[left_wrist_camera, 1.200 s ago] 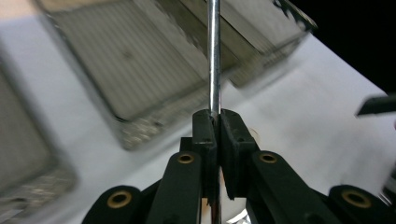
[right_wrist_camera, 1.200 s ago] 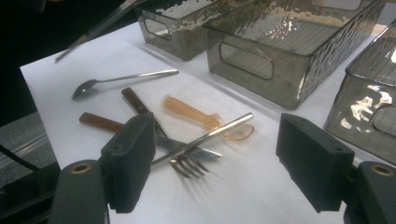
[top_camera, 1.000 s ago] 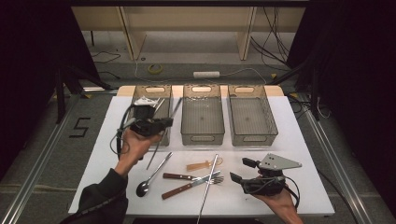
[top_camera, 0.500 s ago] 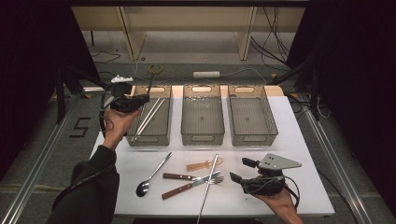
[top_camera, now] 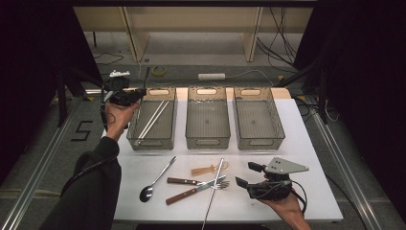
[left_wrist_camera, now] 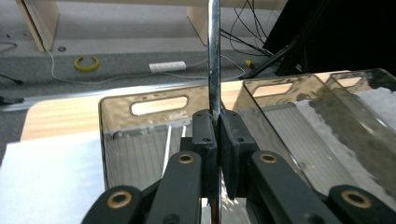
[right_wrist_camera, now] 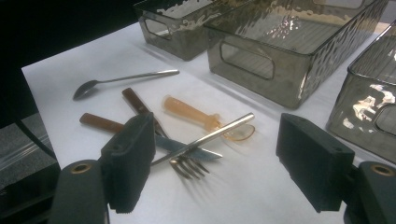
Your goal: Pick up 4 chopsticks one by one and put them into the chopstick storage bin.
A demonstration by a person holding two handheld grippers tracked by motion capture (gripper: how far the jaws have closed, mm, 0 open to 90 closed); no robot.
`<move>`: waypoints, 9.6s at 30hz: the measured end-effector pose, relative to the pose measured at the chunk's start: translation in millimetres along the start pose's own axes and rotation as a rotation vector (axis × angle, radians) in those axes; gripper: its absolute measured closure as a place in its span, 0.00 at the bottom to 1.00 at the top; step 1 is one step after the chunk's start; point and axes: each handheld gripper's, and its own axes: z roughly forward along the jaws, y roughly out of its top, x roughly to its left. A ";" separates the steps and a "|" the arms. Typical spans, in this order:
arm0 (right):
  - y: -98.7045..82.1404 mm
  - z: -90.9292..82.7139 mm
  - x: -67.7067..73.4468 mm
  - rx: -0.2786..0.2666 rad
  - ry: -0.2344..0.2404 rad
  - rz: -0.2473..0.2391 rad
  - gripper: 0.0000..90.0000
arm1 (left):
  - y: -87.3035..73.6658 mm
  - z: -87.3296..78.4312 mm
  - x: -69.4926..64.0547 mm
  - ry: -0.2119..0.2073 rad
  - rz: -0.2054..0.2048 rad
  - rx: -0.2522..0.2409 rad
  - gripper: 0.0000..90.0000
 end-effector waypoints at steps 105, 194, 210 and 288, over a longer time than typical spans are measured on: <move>0.1 0.0 2.8 0.012 -0.032 0.005 0.33 | -177.2 -77.9 -163.1 -0.171 0.073 0.145 0.28; -1.1 0.2 2.7 0.022 -0.010 0.000 0.33 | -244.4 -42.3 -246.0 -0.170 0.270 0.293 0.89; -1.0 0.5 2.9 0.021 -0.005 -0.007 0.33 | -241.5 -41.6 -239.9 -0.170 0.212 0.277 0.94; 0.5 -2.7 0.9 -0.011 -0.021 0.012 0.25 | -71.4 -43.8 -72.9 -0.136 0.130 -0.010 0.94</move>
